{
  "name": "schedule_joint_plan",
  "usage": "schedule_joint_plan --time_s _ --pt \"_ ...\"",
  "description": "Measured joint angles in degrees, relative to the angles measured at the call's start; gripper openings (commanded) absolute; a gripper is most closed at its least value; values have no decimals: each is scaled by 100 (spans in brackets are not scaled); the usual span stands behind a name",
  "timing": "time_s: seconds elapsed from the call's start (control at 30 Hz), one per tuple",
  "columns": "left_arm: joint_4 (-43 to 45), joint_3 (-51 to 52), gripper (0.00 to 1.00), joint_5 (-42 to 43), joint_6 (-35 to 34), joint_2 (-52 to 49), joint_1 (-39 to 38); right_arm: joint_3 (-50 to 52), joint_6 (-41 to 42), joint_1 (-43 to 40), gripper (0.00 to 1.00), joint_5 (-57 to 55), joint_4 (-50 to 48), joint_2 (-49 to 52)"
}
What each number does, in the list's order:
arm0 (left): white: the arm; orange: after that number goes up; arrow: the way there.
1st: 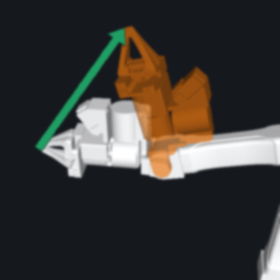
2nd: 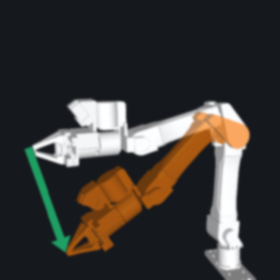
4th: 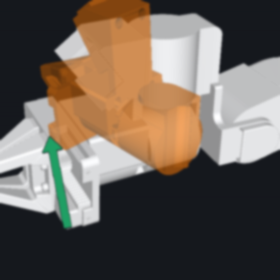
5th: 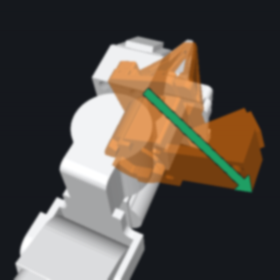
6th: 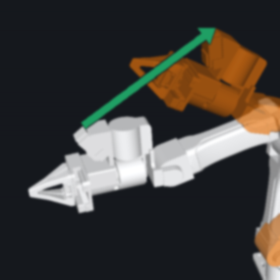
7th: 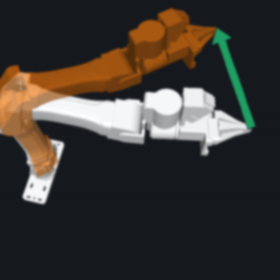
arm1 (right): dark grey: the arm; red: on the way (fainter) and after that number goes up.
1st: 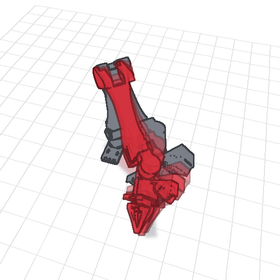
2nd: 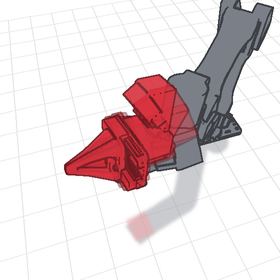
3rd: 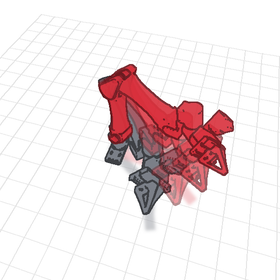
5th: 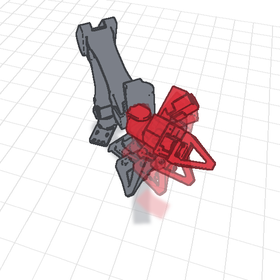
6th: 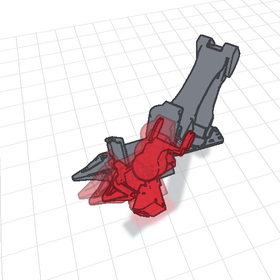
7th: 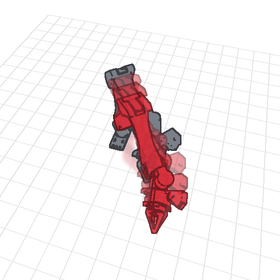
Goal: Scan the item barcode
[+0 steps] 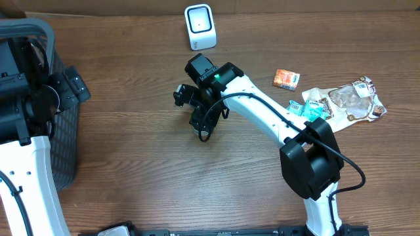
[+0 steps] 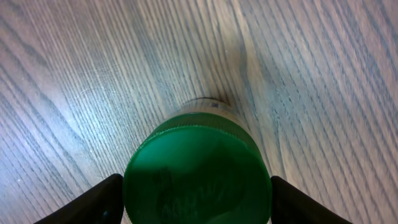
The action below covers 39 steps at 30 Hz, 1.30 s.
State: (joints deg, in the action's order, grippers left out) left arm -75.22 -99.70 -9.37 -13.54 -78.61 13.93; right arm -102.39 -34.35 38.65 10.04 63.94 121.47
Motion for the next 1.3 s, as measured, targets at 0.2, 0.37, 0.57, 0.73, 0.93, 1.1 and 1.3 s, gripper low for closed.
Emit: schedule_joint_plan --time_s 0.2,0.37,0.57,0.73,0.93,1.1,1.3 --pt "-2 0 100 0 0 0 0 -7 592 0 90 59 -223 0" --pt "0 0 100 0 0 0 0 -238 2076 -4 100 63 -140 2" --pt "0 0 100 0 0 0 0 -715 4551 -9 100 -39 157 4" --pt "0 0 100 0 0 0 0 -686 5980 44 100 -444 407 28" --pt "-2 0 100 0 0 0 0 -431 6511 273 100 -793 343 111" --pt "-2 0 100 0 0 0 0 -354 6651 321 88 -898 173 192" --pt "-2 0 100 0 0 0 0 -114 6714 310 73 -907 26 192"
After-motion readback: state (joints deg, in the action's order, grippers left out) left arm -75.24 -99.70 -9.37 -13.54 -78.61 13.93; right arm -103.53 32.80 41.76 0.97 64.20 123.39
